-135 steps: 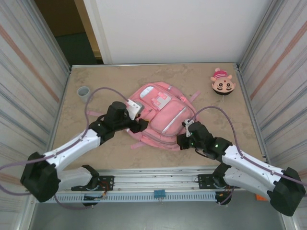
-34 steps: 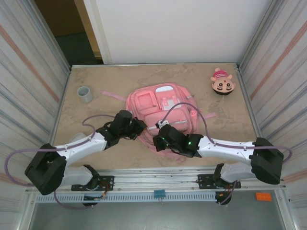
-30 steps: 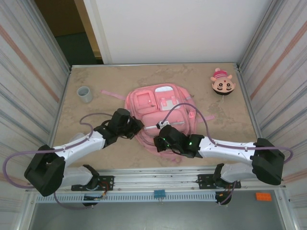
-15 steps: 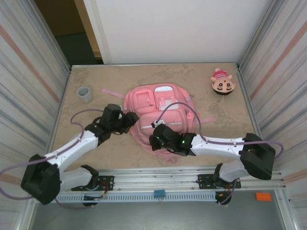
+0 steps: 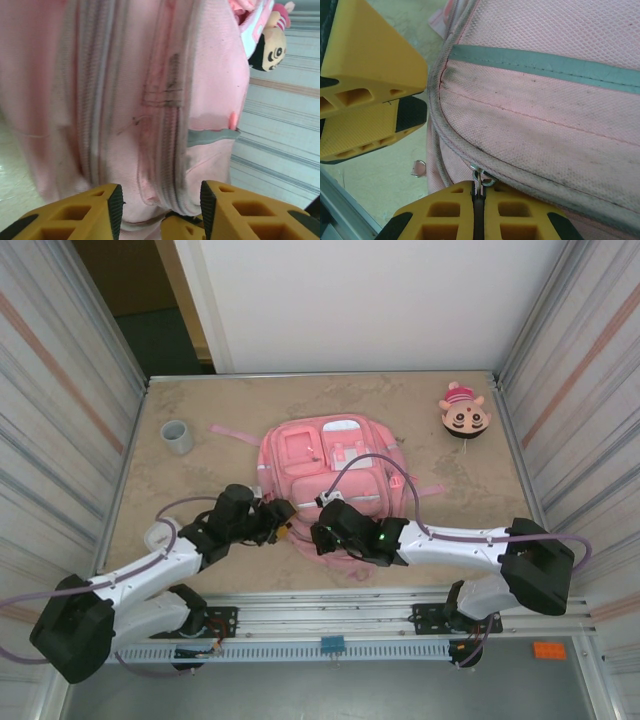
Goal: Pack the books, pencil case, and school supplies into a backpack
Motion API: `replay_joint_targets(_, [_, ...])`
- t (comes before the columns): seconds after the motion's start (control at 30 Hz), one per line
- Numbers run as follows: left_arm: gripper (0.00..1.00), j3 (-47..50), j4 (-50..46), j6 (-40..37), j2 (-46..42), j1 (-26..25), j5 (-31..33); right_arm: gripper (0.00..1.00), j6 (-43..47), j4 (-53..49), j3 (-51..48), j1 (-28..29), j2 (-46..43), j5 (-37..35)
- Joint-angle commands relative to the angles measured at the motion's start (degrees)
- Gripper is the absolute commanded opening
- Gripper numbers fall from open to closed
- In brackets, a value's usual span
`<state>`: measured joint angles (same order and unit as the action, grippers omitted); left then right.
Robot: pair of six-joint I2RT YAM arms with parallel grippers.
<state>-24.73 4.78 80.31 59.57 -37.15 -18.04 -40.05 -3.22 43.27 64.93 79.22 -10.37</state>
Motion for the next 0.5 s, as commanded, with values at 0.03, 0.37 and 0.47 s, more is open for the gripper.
replay_joint_targets(0.03, [0.44,0.0,5.4,2.2,1.7,-0.3,-1.5,0.0,0.2,0.7,2.0,0.6,0.7,-1.1])
replay_joint_targets(0.37, [0.3,-0.9,8.3,3.8,5.0,-1.7,-1.2,0.0,0.3,1.0,1.6,0.8,0.2,-1.1])
replay_joint_targets(0.47, [0.21,-1.1,7.1,3.9,5.7,-1.8,-1.3,0.0,0.5,0.9,1.5,0.8,-0.2,-1.3])
